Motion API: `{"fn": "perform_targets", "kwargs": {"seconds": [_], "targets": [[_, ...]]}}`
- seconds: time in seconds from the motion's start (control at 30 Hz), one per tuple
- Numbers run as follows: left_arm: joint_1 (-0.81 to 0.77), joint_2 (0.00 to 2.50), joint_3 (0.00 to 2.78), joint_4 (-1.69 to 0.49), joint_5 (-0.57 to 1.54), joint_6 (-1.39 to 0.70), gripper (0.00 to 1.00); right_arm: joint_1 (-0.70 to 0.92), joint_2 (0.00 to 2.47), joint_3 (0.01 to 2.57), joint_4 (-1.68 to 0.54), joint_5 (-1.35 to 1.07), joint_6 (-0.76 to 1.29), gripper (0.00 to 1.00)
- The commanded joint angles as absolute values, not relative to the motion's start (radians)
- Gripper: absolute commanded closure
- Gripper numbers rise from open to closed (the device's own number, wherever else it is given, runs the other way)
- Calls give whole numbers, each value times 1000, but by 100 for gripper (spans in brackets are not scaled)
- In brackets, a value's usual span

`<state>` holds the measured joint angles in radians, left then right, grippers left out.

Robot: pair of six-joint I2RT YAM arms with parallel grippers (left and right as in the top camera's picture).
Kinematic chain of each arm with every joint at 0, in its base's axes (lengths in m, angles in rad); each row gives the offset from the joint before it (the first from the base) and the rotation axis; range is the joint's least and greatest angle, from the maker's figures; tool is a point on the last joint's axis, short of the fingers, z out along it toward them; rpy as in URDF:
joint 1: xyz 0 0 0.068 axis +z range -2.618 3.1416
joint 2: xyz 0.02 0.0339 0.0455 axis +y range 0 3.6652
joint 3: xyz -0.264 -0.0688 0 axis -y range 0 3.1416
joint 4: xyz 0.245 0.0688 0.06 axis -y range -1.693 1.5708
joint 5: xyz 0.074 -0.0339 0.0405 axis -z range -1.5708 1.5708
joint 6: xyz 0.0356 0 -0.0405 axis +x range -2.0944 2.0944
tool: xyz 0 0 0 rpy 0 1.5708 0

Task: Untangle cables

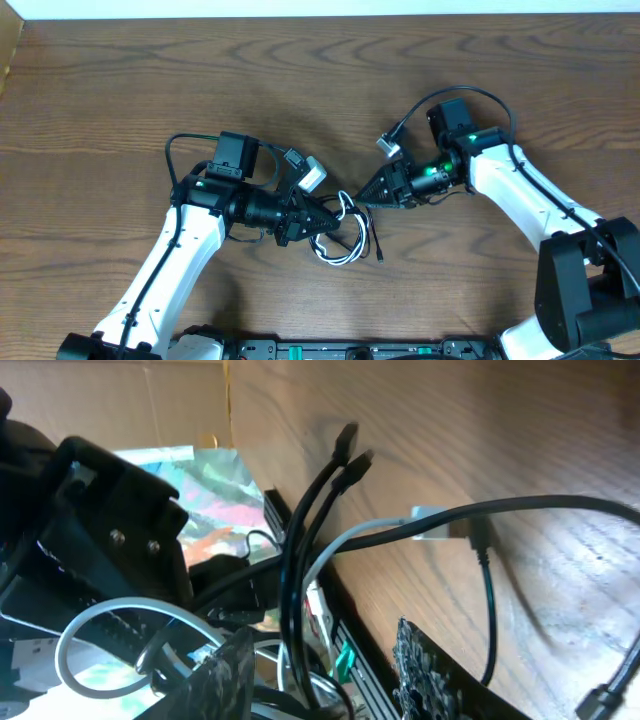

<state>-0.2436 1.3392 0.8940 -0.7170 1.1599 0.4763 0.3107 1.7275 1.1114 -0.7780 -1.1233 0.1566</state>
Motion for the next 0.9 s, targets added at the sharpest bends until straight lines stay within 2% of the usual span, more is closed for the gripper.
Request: {"fn": "perform_targets", "kwargs": {"seconds": [0.0,0.43,0.67,0.77,0.87], "targets": [[-245,1343,888,-709,1161,501,93,347,1720,1117,-778,-1151,152,58],[-245,1343,888,-709,1161,501,93,435,1720,1117,-768,-1021,153,56],[-245,1343,888,-709,1161,501,93,480,1720,1117,-745,-922,175,60],[-245,1343,888,-710,1161,501,93,492,1720,1117,-744,-797,213,63],[-245,1343,888,-710,1161,500,93,492,1720,1117,-745,-667,233,79]]}}
